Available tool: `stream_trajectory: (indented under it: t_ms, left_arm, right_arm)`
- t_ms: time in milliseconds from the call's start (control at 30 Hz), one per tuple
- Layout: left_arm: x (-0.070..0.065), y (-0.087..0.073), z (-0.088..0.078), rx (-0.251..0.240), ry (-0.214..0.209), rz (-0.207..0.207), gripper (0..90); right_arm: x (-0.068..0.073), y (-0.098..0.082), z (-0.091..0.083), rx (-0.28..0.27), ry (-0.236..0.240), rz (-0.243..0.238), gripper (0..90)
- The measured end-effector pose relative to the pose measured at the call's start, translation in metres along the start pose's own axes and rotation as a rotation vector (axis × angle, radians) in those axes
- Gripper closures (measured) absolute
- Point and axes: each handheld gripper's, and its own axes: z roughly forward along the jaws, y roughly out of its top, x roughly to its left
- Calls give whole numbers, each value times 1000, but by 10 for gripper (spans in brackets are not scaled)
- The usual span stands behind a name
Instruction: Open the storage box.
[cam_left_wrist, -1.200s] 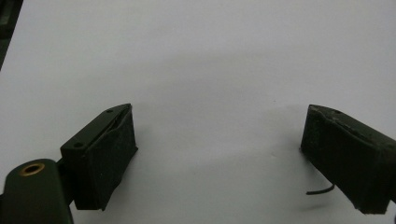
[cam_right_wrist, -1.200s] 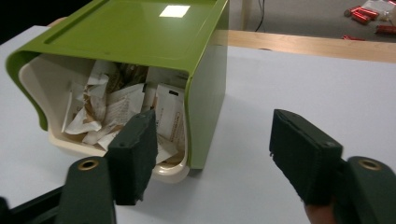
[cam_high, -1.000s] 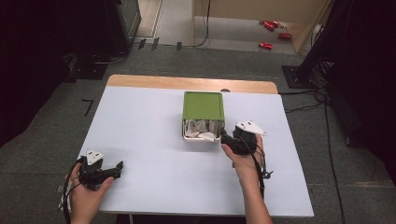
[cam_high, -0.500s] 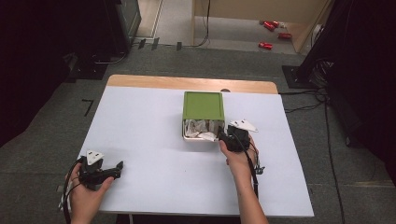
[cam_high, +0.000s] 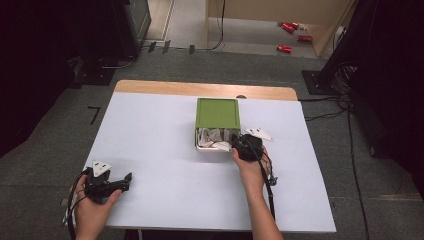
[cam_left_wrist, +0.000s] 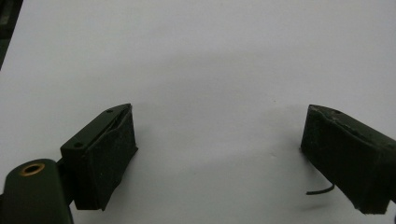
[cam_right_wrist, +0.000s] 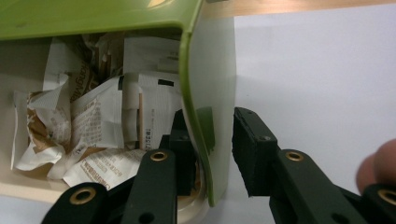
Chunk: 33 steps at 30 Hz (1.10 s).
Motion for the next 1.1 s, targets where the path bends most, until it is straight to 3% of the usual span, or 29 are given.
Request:
stream_trajectory:
  t_ms: [100, 200, 233, 433, 567, 667, 1100]
  left_arm:
    - [0, 0, 0, 0, 0, 0, 107]
    - [0, 0, 0, 0, 0, -1, 107]
    - [0, 0, 0, 0, 0, 0, 107]
    - [0, 0, 0, 0, 0, 0, 107]
    - [0, 0, 0, 0, 0, 0, 107]
    - [0, 0, 0, 0, 0, 0, 107]
    - [0, 0, 0, 0, 0, 0, 108]
  right_arm:
    - [-1, -1, 4, 19, 5, -4, 720]
    - [-2, -3, 7, 43, -1, -2, 685]
    - [-4, -6, 12, 73, 5, 7, 635]
    - [-2, -9, 16, 65, -20, 0, 659]
    - [-4, -8, 18, 67, -11, -4, 671]
    - [0, -9, 17, 63, -27, -34, 699]
    - [2, -17, 4, 82, -21, -43, 695]
